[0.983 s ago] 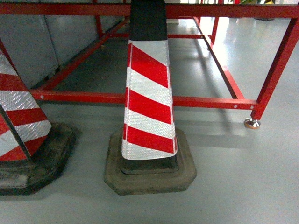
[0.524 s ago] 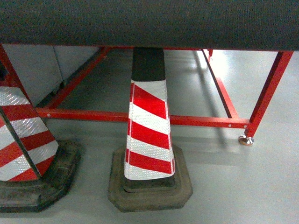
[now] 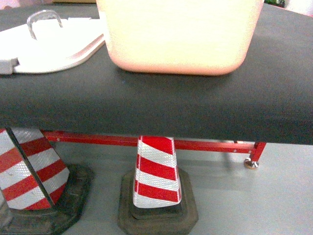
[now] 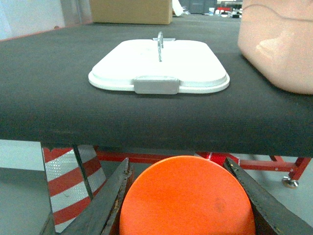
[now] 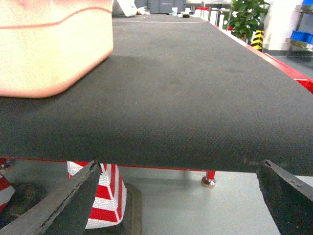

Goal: Pick capacitor and pack into box

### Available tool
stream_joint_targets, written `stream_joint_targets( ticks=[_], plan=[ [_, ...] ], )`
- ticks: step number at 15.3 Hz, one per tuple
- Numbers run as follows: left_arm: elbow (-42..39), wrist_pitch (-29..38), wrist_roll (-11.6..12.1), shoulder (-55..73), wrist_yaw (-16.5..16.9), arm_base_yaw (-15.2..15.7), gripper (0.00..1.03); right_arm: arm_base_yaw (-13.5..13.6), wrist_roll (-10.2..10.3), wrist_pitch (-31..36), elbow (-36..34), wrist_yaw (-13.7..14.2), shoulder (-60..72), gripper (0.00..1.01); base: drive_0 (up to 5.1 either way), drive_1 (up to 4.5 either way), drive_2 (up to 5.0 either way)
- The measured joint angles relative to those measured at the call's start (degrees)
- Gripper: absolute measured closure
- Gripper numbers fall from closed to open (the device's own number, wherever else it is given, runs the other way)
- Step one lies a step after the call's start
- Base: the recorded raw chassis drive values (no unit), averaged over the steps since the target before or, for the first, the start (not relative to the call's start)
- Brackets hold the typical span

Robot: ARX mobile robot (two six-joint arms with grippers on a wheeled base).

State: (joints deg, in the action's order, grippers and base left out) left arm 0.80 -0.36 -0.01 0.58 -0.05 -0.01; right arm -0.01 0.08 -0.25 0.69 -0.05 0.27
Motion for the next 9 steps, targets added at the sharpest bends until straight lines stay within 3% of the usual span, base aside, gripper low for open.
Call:
stream_joint_targets(
  ticks=[9],
  plan=[
    [0.0,0.1,0.0,0.0,0.0,0.0,0.59,0.0,0.0,0.2,0.0,0.0,0.0,0.03,0.0,0.0,0.0]
  ],
)
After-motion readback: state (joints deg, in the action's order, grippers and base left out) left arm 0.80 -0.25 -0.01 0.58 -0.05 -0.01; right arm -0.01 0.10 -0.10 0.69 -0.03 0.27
